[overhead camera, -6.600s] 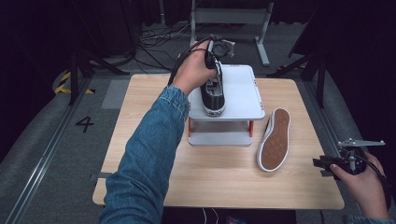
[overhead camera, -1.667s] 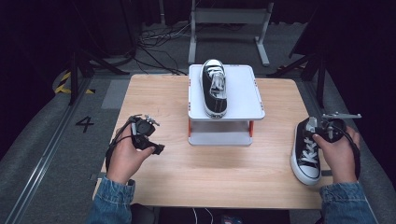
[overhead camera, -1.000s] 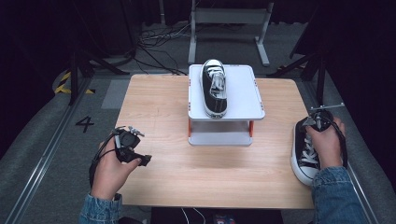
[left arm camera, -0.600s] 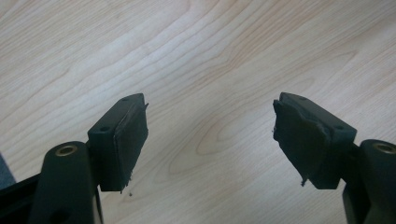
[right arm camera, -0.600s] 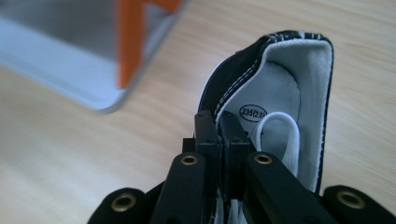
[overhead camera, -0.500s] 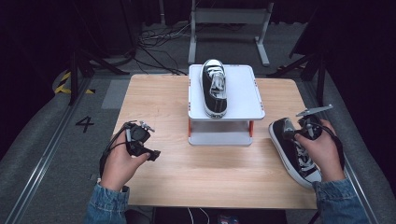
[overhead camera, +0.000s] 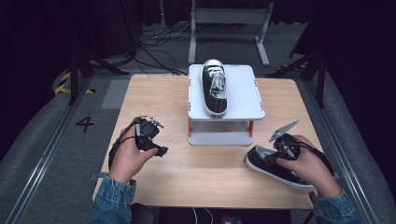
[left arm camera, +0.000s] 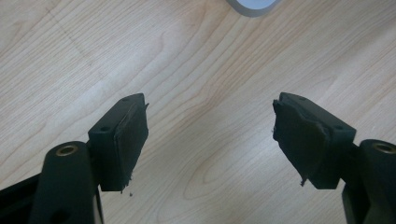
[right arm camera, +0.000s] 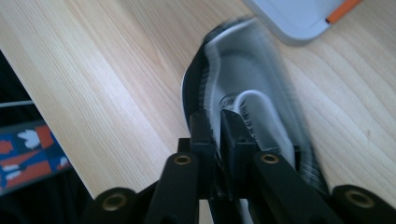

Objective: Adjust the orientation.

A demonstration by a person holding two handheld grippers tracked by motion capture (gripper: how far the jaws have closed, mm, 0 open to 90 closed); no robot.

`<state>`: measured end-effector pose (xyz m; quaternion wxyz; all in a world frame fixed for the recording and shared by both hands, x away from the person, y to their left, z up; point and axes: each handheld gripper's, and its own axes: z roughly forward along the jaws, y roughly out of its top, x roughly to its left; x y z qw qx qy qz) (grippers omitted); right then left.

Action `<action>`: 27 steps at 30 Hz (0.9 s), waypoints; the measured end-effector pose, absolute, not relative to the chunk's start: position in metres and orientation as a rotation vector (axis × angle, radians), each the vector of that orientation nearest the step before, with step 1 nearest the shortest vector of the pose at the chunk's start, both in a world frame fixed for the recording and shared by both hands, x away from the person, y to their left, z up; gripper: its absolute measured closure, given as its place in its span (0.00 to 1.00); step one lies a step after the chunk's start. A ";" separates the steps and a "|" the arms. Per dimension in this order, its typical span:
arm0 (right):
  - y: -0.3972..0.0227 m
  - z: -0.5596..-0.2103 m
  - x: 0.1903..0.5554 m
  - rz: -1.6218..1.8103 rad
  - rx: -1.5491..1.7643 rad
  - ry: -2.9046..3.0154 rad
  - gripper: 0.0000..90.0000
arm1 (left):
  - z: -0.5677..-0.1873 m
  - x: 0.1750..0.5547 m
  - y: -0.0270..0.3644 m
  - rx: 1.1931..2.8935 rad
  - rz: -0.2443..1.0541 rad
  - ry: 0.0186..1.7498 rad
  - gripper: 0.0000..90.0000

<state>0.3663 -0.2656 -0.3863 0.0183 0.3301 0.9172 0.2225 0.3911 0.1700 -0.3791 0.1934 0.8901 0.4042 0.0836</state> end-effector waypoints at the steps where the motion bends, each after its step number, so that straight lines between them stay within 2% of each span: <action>1: -0.267 -0.384 0.365 0.692 1.035 2.835 0.88 | -0.380 0.392 0.168 2.498 0.228 1.141 0.30; 2: -0.271 -0.380 0.362 0.710 1.042 2.811 0.80 | -0.380 0.392 0.168 2.503 0.231 1.132 0.30; 5: -0.283 -0.372 0.358 0.735 1.065 2.754 0.75 | -0.380 0.395 0.166 2.508 0.224 1.124 0.30; 8: -0.305 -0.365 0.353 0.684 1.147 2.685 0.62 | -0.380 0.397 0.163 2.510 0.224 1.121 0.30; 14: -0.344 -0.374 0.351 0.493 1.281 2.665 0.60 | -0.383 0.401 0.155 2.523 0.207 1.098 0.30; 22: -0.343 -0.397 0.356 0.369 1.202 2.743 0.53 | -0.384 0.404 0.152 2.533 0.194 1.087 0.30; 24: -0.341 -0.399 0.359 0.343 1.191 2.746 0.54 | -0.385 0.404 0.153 2.532 0.189 1.091 0.30; 27: -0.337 -0.398 0.361 0.329 1.155 2.765 0.63 | -0.384 0.403 0.154 2.524 0.191 1.095 0.30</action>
